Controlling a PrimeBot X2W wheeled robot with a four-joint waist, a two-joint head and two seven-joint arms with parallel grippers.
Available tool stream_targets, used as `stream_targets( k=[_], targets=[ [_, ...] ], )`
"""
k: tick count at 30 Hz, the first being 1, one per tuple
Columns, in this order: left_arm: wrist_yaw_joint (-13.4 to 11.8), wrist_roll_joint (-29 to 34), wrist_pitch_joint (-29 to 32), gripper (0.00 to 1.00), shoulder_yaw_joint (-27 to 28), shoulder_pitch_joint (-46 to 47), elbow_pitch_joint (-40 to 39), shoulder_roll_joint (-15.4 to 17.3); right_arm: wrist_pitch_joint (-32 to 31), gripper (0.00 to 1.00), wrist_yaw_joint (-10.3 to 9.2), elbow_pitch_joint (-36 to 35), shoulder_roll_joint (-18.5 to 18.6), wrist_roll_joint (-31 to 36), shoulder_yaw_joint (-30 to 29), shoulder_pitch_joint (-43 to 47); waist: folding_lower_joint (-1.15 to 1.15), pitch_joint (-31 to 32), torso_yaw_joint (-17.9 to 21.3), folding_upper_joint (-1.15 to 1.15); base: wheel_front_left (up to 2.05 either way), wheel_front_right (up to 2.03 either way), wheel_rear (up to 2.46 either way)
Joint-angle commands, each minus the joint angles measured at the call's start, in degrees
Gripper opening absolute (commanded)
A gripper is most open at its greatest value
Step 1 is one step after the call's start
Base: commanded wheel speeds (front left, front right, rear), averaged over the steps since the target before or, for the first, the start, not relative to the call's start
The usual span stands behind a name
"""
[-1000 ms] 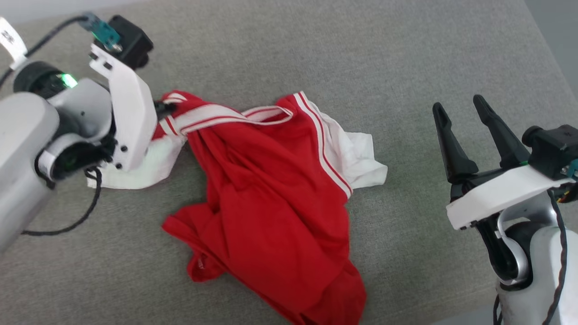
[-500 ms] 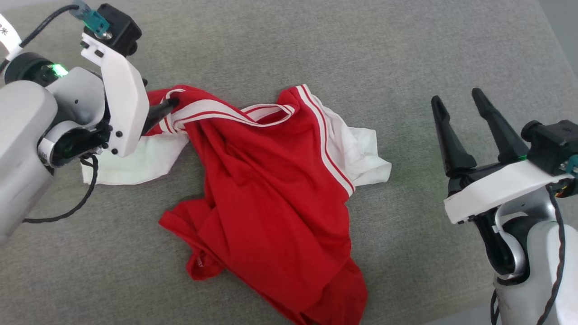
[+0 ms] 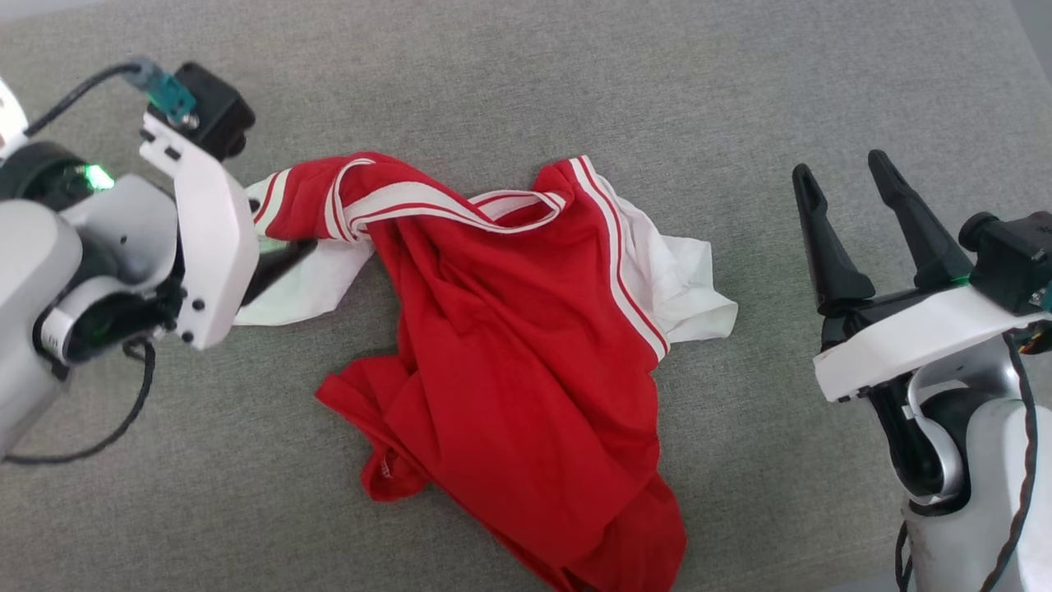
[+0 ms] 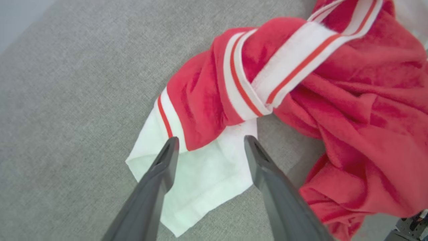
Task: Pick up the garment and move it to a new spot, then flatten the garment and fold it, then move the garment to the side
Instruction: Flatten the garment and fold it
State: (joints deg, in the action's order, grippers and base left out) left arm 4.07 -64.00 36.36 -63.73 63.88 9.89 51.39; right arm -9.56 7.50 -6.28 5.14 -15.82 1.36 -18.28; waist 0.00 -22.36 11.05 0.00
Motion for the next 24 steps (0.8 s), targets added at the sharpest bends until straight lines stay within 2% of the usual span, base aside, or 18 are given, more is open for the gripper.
stream_targets(
  k=[1,6,12,18,22,23,24],
  targets=[
    [-0.7,-0.4,0.4,1.0,-0.2,-1.4,-0.7,0.6,0.0,1.0,-0.02,-0.4,-0.1,0.0,-0.1,-0.7,0.0,-0.1,-0.1,0.0,0.0,0.0,0.0],
    [-3.0,0.6,0.0,1.0,-1.0,-3.4,0.3,2.3,-0.2,1.0,-0.02,-1.1,-0.1,-0.1,-0.3,-0.8,0.0,-0.4,0.0,0.0,0.0,0.0,0.0],
    [-5.0,-1.9,-1.5,1.0,-0.3,-6.1,6.4,3.0,-0.8,1.0,-0.02,-2.0,0.1,0.0,-0.5,-0.1,0.0,-0.6,0.2,0.0,0.0,0.0,0.0],
    [-5.2,-2.4,-2.4,1.0,-0.6,-8.0,12.0,2.1,-2.0,1.0,-0.02,-2.5,0.3,0.0,-0.4,0.7,0.0,-0.5,0.2,0.0,0.0,0.0,0.0],
    [-4.8,-6.4,-1.8,1.0,0.2,-9.9,15.0,-0.4,-3.5,1.0,-0.02,-2.7,1.0,-0.6,0.3,1.1,0.0,-0.1,-0.1,0.0,0.0,0.0,0.0],
    [-4.3,-6.9,-0.9,0.92,-0.3,-10.5,15.3,-0.9,-3.9,1.0,-0.02,-2.7,1.3,-0.7,0.5,1.2,0.0,0.0,-0.2,0.0,0.0,0.0,0.0],
    [-3.8,-7.8,-0.3,0.29,-0.5,-10.9,15.5,-1.4,-4.3,1.0,-0.02,-2.7,1.6,-0.8,0.6,1.3,0.0,0.1,-0.4,0.0,0.0,0.0,0.0]
  ],
)
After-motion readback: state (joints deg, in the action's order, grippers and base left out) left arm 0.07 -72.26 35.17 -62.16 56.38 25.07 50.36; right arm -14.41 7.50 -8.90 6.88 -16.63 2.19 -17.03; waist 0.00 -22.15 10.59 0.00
